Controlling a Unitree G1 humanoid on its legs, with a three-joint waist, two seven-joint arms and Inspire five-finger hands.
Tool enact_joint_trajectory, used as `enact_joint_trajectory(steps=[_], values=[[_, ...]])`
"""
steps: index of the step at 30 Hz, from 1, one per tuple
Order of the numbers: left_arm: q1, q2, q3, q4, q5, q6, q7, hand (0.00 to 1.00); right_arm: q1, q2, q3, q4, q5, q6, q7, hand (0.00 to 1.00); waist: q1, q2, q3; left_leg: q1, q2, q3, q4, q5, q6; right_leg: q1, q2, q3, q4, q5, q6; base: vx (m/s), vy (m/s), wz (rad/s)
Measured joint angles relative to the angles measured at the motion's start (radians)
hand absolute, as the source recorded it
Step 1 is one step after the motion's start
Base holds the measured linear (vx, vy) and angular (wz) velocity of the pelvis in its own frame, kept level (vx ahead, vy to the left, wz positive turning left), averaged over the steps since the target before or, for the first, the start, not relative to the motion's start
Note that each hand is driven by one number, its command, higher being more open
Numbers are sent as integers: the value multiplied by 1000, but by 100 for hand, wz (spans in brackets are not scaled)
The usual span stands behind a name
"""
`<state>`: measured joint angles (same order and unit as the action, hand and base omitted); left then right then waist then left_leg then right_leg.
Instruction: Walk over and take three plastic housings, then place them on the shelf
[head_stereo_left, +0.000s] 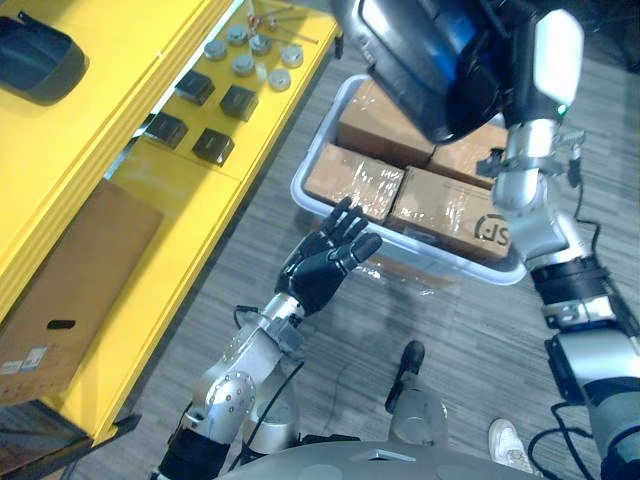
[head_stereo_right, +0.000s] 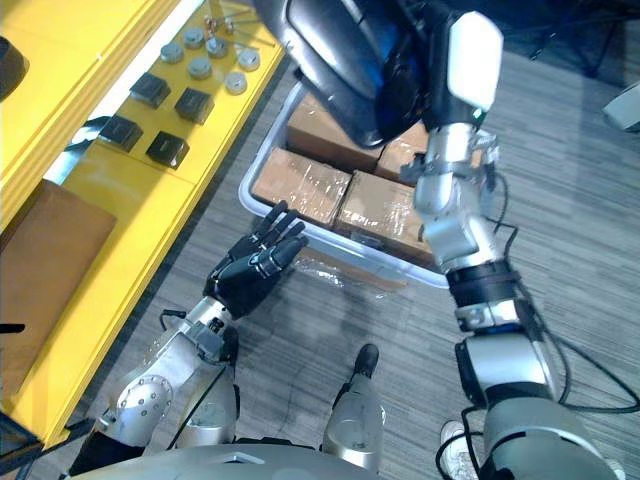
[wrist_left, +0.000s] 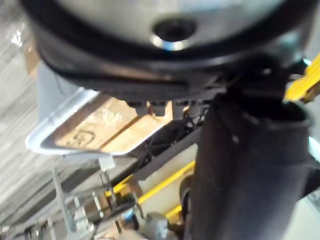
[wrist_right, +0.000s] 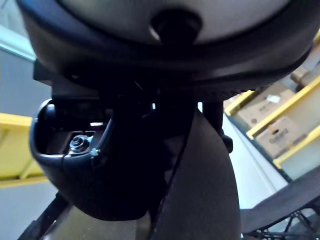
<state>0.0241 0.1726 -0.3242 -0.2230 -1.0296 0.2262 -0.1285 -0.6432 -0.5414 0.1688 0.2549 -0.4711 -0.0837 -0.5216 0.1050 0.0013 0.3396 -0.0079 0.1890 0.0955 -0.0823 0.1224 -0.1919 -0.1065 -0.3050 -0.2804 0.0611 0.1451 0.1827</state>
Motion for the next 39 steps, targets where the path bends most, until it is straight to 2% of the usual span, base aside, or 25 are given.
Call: enact_joint_trajectory(steps=[2, 4, 9, 12, 16, 21, 26, 33, 34, 39], values=[[-68, -6, -10, 64, -46, -2, 25, 100, 85, 84, 1, -56, -35, -28, -3, 0, -10, -6, -39, 30, 7, 23, -1, -11, -6, 21, 10, 15, -17, 3, 2, 25, -13, -27], [-96, -10, -11, 92, -76, -17, 27, 100, 125, 128, 19, -87, -35, -48, -3, 0, -28, -12, -69, 38, 18, 33, -1, -16, -11, 27, 22, 18, -33, 8, -1, 20, -28, -19], [-143, -39, -24, 100, -104, -59, 10, 100, 192, 165, 62, -94, -36, -84, 8, 0, -38, -20, -114, 77, 32, 61, -1, -29, -20, 57, 44, 40, -67, 23, -3, 11, -21, -20], [-144, -36, -22, 104, -93, -85, 21, 100, 209, 185, 70, -94, -35, -103, 10, 0, -55, -22, -130, 88, 32, 63, -1, -33, -20, 74, 44, 38, -79, 27, -2, 0, 0, 0], [-144, -37, -43, 108, -50, -116, 83, 100, 240, 193, 107, -94, -34, -130, 16, 0, -58, -28, -173, 89, 31, 69, -1, -35, -20, 82, 47, 39, -102, 38, -4, -4, 0, -1], [-144, -38, -55, 109, -27, -148, 144, 100, 246, 202, 134, -92, -32, -135, 37, 0, -57, -32, -185, 105, 31, 71, 0, -37, -20, 99, 48, 39, -109, 41, -6, -6, 0, 0], [-144, -41, -51, 121, 58, -182, 262, 100, 291, 237, 167, -87, -31, -147, 59, 0, -58, -45, -216, 121, 31, 78, -1, -42, -21, 116, 49, 40, -119, 46, -6, -9, 3, -3], [-143, -60, -25, 147, 70, -195, 347, 100, 316, 273, 178, -40, -24, -148, 66, 0, -56, -56, -239, 123, 31, 77, -1, -43, -21, 124, 51, 35, -134, 47, -7, 0, 0, 0], [-143, -68, -12, 147, 64, -207, 351, 0, 317, 273, 180, -37, -23, -148, 70, 0, -56, -55, -240, 125, 31, 77, -1, -43, -21, 126, 51, 35, -134, 47, -8, 0, 0, 0], [-143, -109, 37, 161, -20, -253, 371, 0, 324, 276, 192, -34, -23, -148, 71, 0, -56, -55, -248, 131, 31, 77, -1, -44, -23, 132, 51, 35, -134, 48, -8, 0, 0, 0]])
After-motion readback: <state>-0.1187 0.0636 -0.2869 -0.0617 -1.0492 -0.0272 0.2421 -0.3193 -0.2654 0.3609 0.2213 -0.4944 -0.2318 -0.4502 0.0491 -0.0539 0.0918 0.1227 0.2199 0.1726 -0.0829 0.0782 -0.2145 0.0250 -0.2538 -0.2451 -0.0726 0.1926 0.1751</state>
